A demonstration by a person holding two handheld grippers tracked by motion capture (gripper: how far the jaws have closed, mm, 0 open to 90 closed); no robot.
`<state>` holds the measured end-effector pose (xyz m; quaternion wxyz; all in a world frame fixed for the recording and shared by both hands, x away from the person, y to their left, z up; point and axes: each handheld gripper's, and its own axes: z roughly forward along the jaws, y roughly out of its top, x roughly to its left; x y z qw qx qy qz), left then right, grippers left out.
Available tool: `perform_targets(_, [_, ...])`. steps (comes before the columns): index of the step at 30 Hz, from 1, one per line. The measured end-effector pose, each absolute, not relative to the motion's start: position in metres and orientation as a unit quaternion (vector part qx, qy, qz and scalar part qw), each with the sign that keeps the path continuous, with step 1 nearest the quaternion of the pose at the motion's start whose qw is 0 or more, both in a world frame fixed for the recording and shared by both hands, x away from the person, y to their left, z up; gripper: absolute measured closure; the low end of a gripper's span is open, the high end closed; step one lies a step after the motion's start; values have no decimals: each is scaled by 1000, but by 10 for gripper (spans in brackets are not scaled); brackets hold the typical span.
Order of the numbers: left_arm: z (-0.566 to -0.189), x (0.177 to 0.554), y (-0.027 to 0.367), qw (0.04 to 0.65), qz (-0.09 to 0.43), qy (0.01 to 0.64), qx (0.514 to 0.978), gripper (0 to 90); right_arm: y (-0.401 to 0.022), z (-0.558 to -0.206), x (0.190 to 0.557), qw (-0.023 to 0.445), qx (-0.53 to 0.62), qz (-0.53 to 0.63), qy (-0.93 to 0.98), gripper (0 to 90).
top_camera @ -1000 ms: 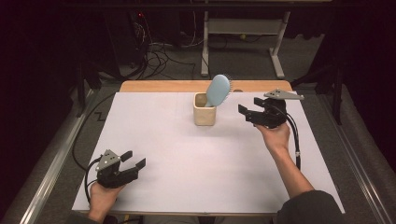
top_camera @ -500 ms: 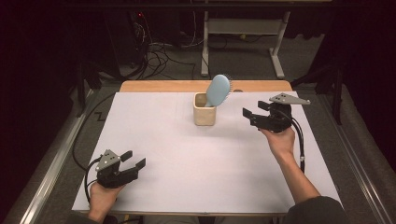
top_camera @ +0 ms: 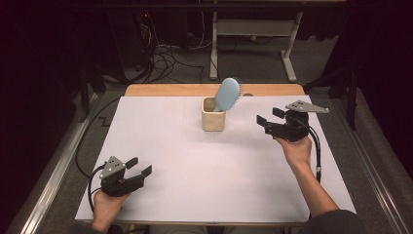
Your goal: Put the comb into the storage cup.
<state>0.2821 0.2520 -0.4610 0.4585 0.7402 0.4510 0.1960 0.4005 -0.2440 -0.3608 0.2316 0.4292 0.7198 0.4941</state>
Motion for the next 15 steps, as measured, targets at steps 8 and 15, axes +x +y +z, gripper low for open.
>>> perform_targets(8, [-461,282,252,459,196,451,740,353,-248,-358,395,234,424,494,722,289])
perform_targets(15, [-461,283,252,459,196,452,739,352,-252,-359,392,235,425,496,720,291])
